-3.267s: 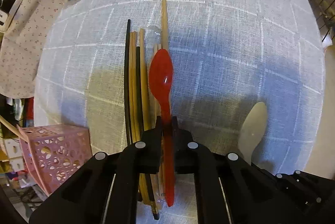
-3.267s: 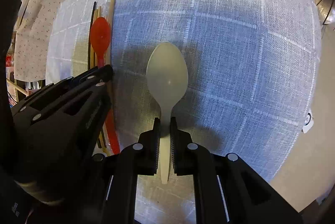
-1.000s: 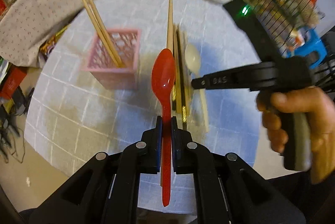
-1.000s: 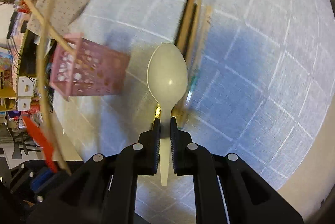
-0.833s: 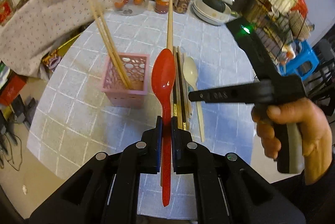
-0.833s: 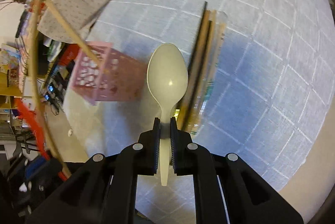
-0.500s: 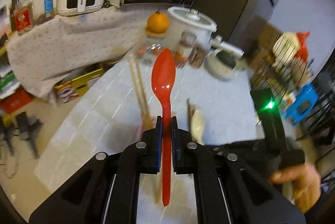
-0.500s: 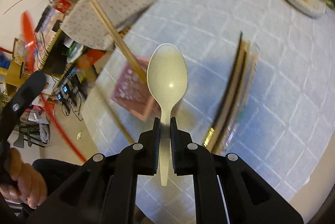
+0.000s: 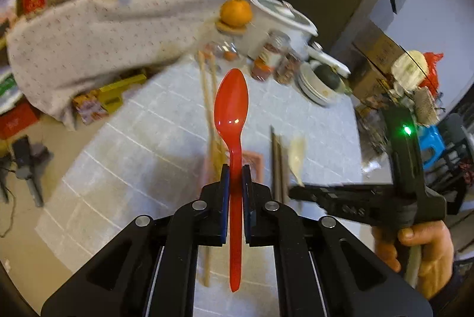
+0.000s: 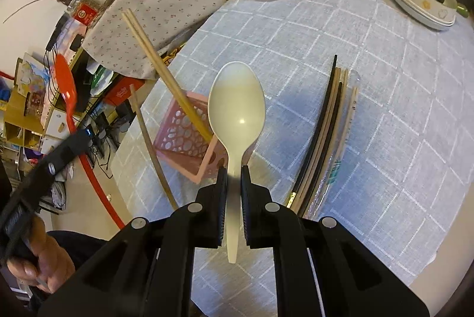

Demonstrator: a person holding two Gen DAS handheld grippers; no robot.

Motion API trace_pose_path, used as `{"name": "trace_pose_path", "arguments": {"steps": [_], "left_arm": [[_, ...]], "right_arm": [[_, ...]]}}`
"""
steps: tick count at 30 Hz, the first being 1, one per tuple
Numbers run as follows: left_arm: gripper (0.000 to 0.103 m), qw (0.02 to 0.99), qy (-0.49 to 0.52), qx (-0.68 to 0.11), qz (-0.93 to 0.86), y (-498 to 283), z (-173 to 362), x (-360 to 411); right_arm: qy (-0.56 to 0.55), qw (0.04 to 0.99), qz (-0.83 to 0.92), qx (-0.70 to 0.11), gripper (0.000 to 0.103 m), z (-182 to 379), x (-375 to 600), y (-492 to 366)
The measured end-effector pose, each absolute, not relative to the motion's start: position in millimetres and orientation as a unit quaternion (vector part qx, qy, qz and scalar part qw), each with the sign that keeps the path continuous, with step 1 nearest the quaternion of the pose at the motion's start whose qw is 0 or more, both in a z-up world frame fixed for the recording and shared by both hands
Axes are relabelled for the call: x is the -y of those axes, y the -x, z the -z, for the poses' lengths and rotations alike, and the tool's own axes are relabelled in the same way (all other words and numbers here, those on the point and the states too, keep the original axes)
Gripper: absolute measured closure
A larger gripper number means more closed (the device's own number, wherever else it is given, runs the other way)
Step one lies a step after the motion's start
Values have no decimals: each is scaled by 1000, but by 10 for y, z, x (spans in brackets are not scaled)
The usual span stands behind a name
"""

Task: Organize utensils
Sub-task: 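Lift the red spoon with the left gripper while the right gripper lifts the white spoon, then carry the red spoon over the pink basket with the left gripper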

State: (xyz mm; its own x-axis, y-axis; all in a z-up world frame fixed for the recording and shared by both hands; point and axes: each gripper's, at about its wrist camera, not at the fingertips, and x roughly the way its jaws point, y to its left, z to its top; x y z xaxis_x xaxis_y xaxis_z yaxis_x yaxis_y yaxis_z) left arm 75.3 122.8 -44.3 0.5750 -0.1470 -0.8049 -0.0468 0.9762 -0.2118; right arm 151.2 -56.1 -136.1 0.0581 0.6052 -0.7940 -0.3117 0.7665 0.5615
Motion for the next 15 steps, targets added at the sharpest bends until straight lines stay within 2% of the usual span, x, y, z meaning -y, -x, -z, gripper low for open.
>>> {"name": "trace_pose_path", "arguments": {"steps": [4, 10, 15], "left_arm": [[96, 886, 104, -447, -65, -748, 462, -1610], [96, 842, 163, -508, -83, -903, 1131, -1739], [96, 860, 174, -476, -65, -835, 1233, -1654]], "right_arm": [[-123, 719, -312, -609, 93, 1397, 629, -1513], [-123, 718, -309, -612, 93, 1422, 636, -1504], [-125, 722, -306, -608, 93, 1391, 705, -1490]]}}
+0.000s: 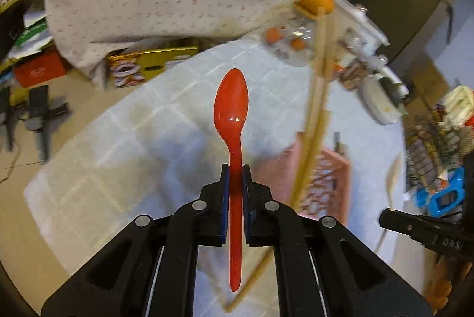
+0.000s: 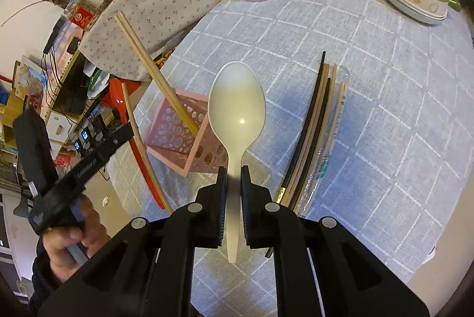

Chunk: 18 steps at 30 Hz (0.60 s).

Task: Organize utensils
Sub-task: 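Carry the red spoon over the pink basket with the left gripper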

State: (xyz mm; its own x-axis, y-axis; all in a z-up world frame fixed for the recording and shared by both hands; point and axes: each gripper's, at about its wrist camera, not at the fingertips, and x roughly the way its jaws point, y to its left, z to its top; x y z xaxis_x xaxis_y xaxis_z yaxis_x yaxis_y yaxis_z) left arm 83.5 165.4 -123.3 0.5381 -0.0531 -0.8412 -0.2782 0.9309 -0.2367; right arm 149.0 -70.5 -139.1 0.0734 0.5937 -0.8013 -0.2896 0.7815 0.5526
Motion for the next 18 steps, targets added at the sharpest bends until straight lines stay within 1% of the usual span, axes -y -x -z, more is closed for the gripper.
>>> {"name": "trace_pose_path", "arguments": {"steps": [3, 6, 9, 10, 11, 13, 15, 17, 18], "left_arm": [[96, 886, 190, -422, -19, -603, 1032, -1461], [96, 905, 150, -398, 23, -452, 913, -1160], [96, 887, 188, -415, 76, -494, 953, -1067], [96, 881, 178, -431, 75, -528, 1009, -1027], [96, 885, 172, -428, 58, -517, 1002, -1041], [96, 893, 219, -391, 47, -414, 820, -1261], [96, 902, 224, -368, 18, -336, 590, -1452], [96, 903, 209, -374, -29, -341, 577, -1543], [96, 896, 214, -387, -38, -363, 657, -1574]], "right_arm": [[-134, 723, -301, -607, 93, 1385, 778, -1502], [-137, 724, -300, -606, 93, 1378, 808, -1509], [-133, 720, -299, -611, 93, 1405, 797, -1496], [-130, 720, -298, -613, 93, 1419, 792, -1486], [-132, 717, -301, -614, 93, 1429, 794, -1476], [-141, 711, -315, -613, 93, 1414, 796, -1436], [-135, 710, -327, -608, 93, 1379, 769, -1395], [-127, 712, -327, -609, 93, 1381, 733, -1382], [-128, 710, -325, -611, 93, 1398, 718, -1388]]}}
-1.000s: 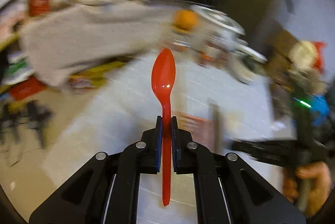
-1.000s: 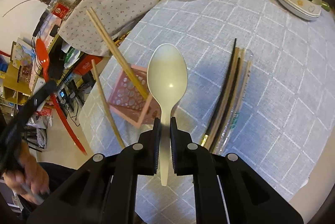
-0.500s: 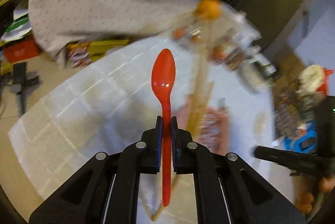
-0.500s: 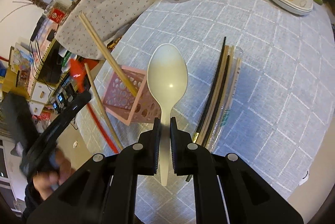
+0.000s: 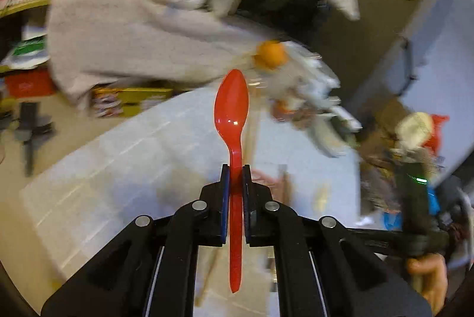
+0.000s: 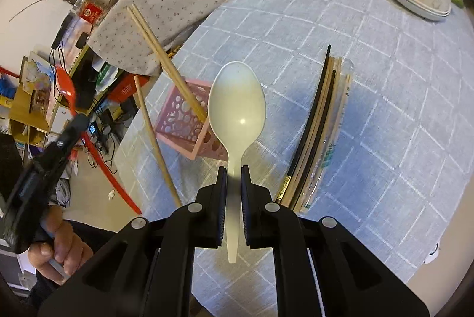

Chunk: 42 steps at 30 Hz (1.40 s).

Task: Organize utensils
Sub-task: 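Carry the red spoon over the pink basket with the left gripper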

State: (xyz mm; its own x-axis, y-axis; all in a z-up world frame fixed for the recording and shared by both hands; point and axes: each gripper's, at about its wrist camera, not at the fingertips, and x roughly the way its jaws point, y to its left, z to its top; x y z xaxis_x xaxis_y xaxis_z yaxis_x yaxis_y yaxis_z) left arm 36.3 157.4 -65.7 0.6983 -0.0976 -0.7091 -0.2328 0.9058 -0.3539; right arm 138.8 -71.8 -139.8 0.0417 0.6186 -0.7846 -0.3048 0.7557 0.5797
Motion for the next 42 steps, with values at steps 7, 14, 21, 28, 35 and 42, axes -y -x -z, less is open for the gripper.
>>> {"name": "trace_pose_path", "arguments": {"steps": [7, 14, 21, 28, 35, 42], "left_arm": [[96, 897, 189, -400, -8, -502, 879, -1276], [96, 881, 167, -425, -120, -509, 1040, -1536], [96, 900, 206, -382, -39, -392, 867, -1341], [96, 883, 190, -412, -118, -570, 1177, -1446], [96, 882, 204, -407, -120, -497, 1076, -1531], [96, 897, 196, -383, -103, -530, 888, -1476]], "right_arm": [[-124, 711, -325, -611, 93, 1400, 646, -1382], [-122, 712, -328, -608, 93, 1404, 633, -1383], [-115, 712, -332, -608, 93, 1407, 571, -1373], [-115, 715, -324, -609, 93, 1442, 620, -1367], [-113, 714, -330, -608, 93, 1428, 573, -1366], [-113, 714, -337, -604, 93, 1389, 548, -1344]]}}
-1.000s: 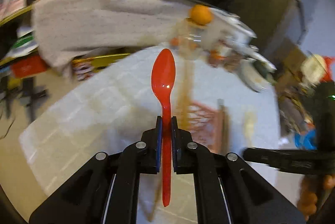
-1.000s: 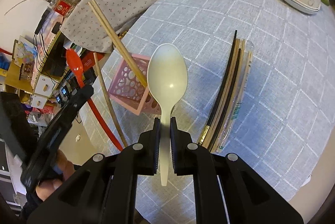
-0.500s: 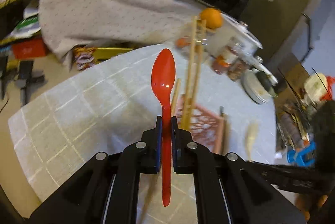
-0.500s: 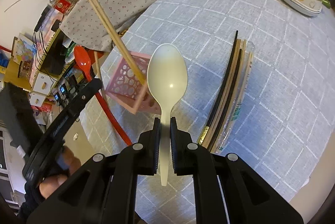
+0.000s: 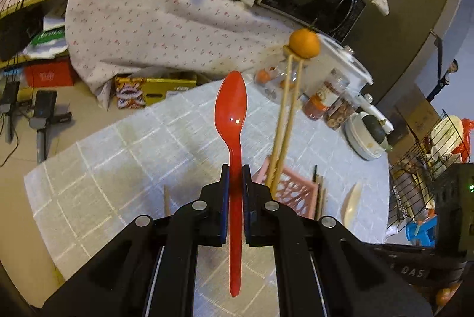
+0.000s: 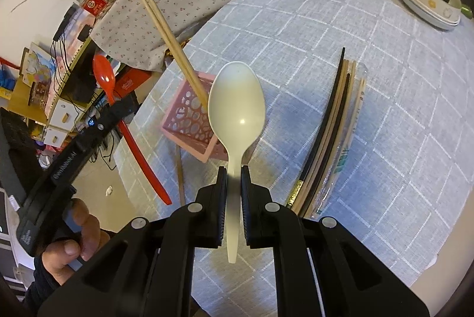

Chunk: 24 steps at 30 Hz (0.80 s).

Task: Organize utensils
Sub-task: 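Carry the red spoon over the pink basket with the left gripper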

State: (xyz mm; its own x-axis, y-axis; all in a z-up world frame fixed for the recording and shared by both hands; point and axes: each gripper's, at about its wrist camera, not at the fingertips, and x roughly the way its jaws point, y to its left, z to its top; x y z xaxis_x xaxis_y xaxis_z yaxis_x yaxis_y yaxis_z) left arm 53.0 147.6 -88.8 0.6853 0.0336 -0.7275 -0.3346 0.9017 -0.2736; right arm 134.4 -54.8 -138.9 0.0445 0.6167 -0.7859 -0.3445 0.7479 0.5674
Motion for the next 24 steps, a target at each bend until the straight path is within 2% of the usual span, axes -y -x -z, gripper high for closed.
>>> {"name": "trace_pose_path", "arguments": {"steps": [9, 16, 24], "left_arm": [[96, 933, 159, -320, -46, -778, 581, -1287], [96, 923, 178, -338, -54, -967, 735, -1407], [96, 930, 167, -323, -54, -1066, 713, -1408]], "right_arm": [[-98, 704, -350, -610, 93, 1379, 408, -1287], [-91, 683, -345, -637, 93, 1565, 341, -1293], [-91, 684, -339, -639, 93, 1594, 334, -1351]]}}
